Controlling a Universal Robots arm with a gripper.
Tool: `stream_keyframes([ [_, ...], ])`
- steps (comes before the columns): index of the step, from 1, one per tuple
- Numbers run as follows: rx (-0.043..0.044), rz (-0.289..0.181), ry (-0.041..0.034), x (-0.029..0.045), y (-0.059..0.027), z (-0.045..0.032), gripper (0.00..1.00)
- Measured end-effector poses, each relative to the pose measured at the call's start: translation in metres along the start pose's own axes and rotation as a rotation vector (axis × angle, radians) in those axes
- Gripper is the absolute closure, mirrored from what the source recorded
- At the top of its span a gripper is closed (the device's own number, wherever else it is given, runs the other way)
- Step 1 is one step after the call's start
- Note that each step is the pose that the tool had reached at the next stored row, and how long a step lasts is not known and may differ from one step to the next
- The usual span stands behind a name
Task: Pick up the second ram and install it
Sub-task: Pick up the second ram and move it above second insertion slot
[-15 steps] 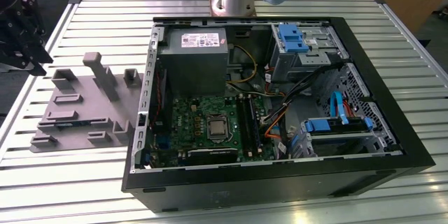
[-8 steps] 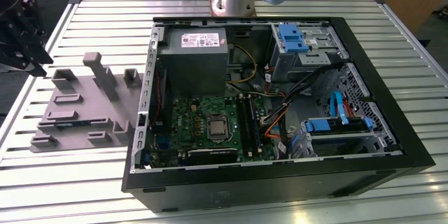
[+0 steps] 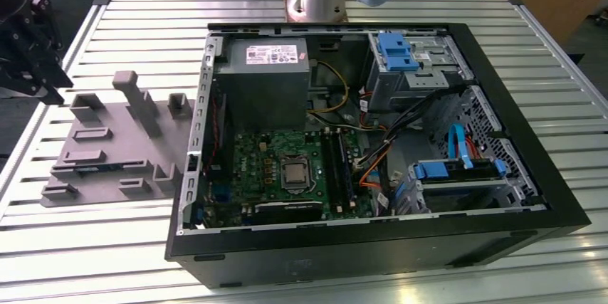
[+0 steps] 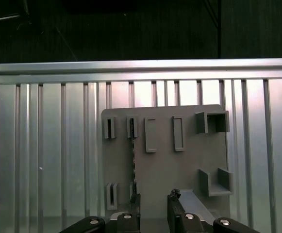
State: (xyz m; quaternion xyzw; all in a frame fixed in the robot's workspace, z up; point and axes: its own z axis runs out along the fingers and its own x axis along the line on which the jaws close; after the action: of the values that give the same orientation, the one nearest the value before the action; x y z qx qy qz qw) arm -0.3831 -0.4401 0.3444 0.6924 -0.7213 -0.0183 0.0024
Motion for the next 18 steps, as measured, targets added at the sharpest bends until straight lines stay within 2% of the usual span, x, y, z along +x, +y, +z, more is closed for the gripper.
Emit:
stream_keyframes([
  [18,-0.0001,0.000,0.0002,0.0001,-0.0001,0.0048,0.64],
])
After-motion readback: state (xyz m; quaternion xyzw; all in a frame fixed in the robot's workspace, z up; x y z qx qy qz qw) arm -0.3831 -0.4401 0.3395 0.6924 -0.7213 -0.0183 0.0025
